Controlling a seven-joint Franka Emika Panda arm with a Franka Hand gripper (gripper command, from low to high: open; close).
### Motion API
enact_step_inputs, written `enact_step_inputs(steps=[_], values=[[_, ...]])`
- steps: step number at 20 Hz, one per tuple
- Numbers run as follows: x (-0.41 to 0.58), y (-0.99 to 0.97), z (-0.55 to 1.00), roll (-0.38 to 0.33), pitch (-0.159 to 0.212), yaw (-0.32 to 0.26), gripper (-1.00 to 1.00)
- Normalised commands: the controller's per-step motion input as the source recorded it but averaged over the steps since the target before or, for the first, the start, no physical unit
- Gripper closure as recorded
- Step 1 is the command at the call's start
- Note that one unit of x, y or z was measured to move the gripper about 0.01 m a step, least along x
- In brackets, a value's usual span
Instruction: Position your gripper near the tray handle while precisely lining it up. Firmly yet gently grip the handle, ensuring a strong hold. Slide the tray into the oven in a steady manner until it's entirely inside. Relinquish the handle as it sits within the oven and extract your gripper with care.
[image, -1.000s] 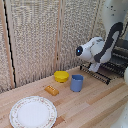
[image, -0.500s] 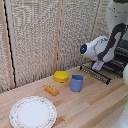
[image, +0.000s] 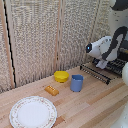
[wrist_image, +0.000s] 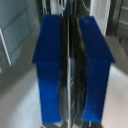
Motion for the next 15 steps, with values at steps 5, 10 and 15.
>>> enact_step_inputs(steps=[5,10,15], values=[[0.022,0.23,0.15,0.014,0.000,-0.004,-1.00],[0.250,0.31,0.21,0.102,0.012,-0.033,-1.00],[0.194,0.45,0.34,0.047,0.000,-0.118,-1.00]])
